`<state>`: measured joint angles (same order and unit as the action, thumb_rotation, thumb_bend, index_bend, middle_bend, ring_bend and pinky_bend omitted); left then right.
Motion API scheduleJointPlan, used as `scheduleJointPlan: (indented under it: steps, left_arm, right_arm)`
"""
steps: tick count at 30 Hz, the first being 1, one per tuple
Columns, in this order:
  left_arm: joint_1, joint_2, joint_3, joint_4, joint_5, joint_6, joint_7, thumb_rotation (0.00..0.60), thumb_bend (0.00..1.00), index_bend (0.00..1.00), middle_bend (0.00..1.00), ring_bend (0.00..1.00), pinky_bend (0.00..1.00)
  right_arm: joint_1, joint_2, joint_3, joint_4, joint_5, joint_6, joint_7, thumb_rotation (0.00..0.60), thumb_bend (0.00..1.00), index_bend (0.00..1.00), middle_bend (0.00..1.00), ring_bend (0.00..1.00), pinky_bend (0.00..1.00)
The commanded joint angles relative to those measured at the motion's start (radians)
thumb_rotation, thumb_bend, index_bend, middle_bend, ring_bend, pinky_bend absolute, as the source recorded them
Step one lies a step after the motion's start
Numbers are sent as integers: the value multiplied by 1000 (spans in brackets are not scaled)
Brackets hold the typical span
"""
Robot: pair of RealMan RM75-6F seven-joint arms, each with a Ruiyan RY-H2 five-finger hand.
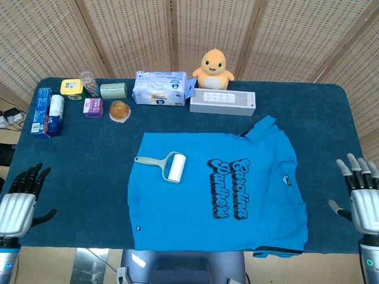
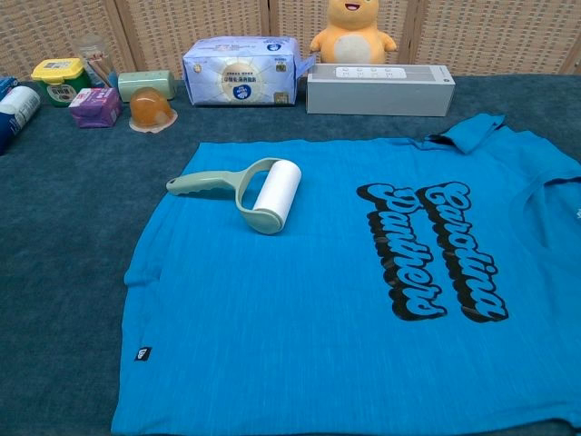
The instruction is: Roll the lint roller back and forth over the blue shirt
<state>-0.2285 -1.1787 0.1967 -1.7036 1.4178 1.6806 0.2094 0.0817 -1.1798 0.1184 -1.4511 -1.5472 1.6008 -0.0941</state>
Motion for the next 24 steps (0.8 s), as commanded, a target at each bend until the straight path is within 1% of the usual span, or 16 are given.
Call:
scheduleJointPlan:
  steps: [1,7,10,13,15,17,18,21,24]
  left_arm:
    - [8,6,-12,-7,-1,-11,-1,600,37,0,0,0,77]
    - [3,15,-41,-16,18,-51,-12,600,30,0,0,0,78]
    - [-33,28,-71,-32,18,-109,-31,600,28,0,0,0,78]
    - [-121,71,-114,-74,-17,-257,-31,600,24,0,0,0,78]
    - [-205,108,-159,-102,-85,-400,-5,600,20,0,0,0,72]
    - [-265,122,-191,-115,-147,-503,32,600,17,0,0,0,66]
    - [-305,125,-212,-119,-185,-572,38,600,16,0,0,0,66]
    - [-390,112,-255,-86,-246,-715,20,600,14,0,0,0,65]
    - [-463,71,-292,-12,-271,-835,-28,600,13,0,0,0,66]
  right_arm:
    - [1,-4,-5,-12,1,-7,-24,600,0,117,0,0,0]
    - [0,4,-7,-23,8,-17,-6,600,0,117,0,0,0]
    - [1,10,-6,-28,16,-24,6,600,0,116,0,0,0]
    - [2,17,-4,-39,21,-30,19,600,0,117,0,0,0]
    - [2,20,-4,-45,24,-34,20,600,0,117,0,0,0]
    - [2,23,-5,-49,29,-39,20,600,0,117,0,0,0]
    - [2,24,-5,-52,33,-42,19,600,0,117,0,0,0]
    - [4,26,-5,-54,40,-50,17,600,0,117,0,0,0]
    - [6,25,-5,-52,50,-63,13,600,0,117,0,0,0]
